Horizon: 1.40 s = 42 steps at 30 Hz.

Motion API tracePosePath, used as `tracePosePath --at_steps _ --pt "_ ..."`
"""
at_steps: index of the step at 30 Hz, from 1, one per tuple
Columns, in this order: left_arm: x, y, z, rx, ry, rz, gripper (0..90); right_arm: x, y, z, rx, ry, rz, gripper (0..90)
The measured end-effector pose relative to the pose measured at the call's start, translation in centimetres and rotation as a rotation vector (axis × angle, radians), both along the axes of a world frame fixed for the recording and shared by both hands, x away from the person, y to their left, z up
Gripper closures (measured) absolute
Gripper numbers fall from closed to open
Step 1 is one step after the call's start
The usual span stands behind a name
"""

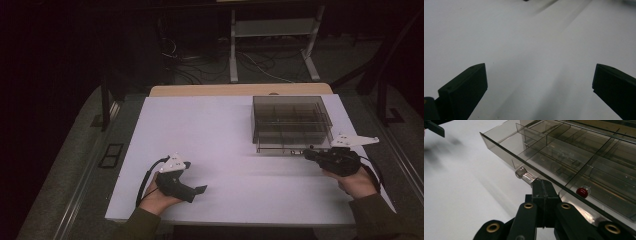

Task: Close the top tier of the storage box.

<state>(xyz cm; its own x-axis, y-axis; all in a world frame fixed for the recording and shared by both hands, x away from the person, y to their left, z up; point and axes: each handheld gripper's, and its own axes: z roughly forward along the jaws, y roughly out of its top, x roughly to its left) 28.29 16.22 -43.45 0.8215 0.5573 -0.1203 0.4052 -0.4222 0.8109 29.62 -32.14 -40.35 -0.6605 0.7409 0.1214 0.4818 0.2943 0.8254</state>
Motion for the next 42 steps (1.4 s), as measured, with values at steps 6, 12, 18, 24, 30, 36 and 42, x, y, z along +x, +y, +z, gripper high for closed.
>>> tracePosePath --at_steps 6,12,18,24,30,36,42 --pt "0.0 0.1 0.0 -0.001 0.001 -0.001 0.0 0.3 0.0 0.2 -0.007 0.003 -0.003 88.9" --pt "0.0 0.0 -0.1 0.001 0.004 -0.006 0.0 1.0 0.0 0.3 -0.008 0.001 -0.015 88.8" --pt "0.0 0.0 -0.1 0.0 0.006 -0.008 0.0 1.4 0.0 0.3 -0.009 0.001 -0.016 88.8" --pt "0.0 0.0 -0.1 0.002 0.008 -0.009 0.0 1.8 0.1 0.4 -0.014 0.001 -0.018 88.8" --pt "0.0 0.0 -0.2 0.001 0.01 -0.01 0.0 2.4 0.4 0.5 -0.02 -0.003 -0.021 88.8" --pt "0.0 0.0 -0.2 -0.001 0.007 -0.014 0.0 2.9 0.4 0.6 -0.021 -0.008 -0.032 88.8" --pt "0.0 -0.1 -0.3 0.003 0.008 -0.016 0.0 3.3 0.5 0.6 -0.023 -0.008 -0.039 88.8"
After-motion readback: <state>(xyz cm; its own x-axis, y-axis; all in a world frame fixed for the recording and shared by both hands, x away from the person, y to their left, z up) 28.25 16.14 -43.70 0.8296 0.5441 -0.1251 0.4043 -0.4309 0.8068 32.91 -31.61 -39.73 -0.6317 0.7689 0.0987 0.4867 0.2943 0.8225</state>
